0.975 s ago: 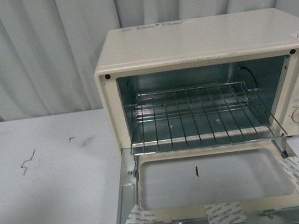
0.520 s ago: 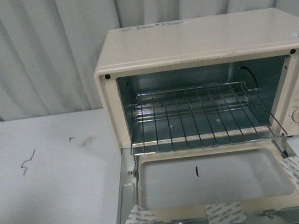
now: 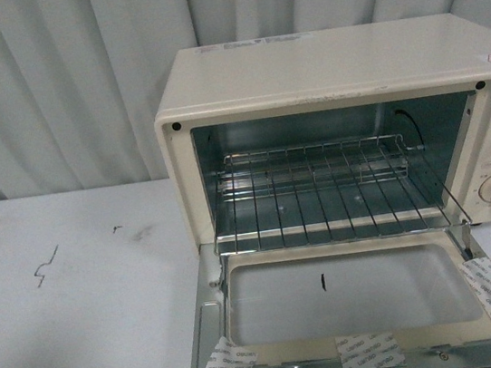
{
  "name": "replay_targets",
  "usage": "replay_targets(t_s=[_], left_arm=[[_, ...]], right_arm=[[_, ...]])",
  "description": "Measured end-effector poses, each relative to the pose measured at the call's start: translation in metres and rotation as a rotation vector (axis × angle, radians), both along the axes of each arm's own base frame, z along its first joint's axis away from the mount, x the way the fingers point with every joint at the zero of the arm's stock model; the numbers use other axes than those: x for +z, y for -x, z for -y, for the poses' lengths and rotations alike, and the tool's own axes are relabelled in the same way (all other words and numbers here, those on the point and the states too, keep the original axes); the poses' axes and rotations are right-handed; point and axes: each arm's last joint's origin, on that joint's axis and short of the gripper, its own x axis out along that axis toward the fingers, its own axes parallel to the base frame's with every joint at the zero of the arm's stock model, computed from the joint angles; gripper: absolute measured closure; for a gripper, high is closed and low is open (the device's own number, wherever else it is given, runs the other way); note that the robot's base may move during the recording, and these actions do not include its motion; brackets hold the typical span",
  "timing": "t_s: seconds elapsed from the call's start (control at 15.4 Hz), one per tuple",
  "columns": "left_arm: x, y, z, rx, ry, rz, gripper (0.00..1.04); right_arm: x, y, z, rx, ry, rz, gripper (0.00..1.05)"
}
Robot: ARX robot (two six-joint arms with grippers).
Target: Open oven
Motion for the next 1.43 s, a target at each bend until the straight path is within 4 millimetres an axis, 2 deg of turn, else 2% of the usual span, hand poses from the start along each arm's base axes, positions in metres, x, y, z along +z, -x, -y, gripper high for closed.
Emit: replay_targets(t_s=[0.13,0.52,0.97,1.04,1.1,1.43], left_arm=[[0.0067,0.0046,0.0001,0.0,0.0,0.069,1.03],[0.0033,0.0043,-0.0001,0.0,0.0,0.046,1.02],[0.0032,0.0043,-0.0001,0.001,0.0,0.045,0.12],[0.0032,0.0043,-0.0001,0.001,-0.001,0.045,0.05],[0.0033,0.0043,-0.0001,0.001,-0.001,0.047,0.07],[0.0029,0.0043,-0.0001,0.001,-0.001,0.043,0.07]], right_arm=[[0.0,0.0,0.0,0.0,0.0,0.0,0.06],[0.0,0.0,0.0,0.0,0.0,0.0,0.06],[0.0,0.0,0.0,0.0,0.0,0.0,0.06],[-0.0001,0.0,0.0,0.0,0.0,-0.001,0.06],[0.0,0.0,0.0,0.0,0.0,0.0,0.06],[-0.0003,0.0,0.0,0.0,0.0,-0.003,0.06]])
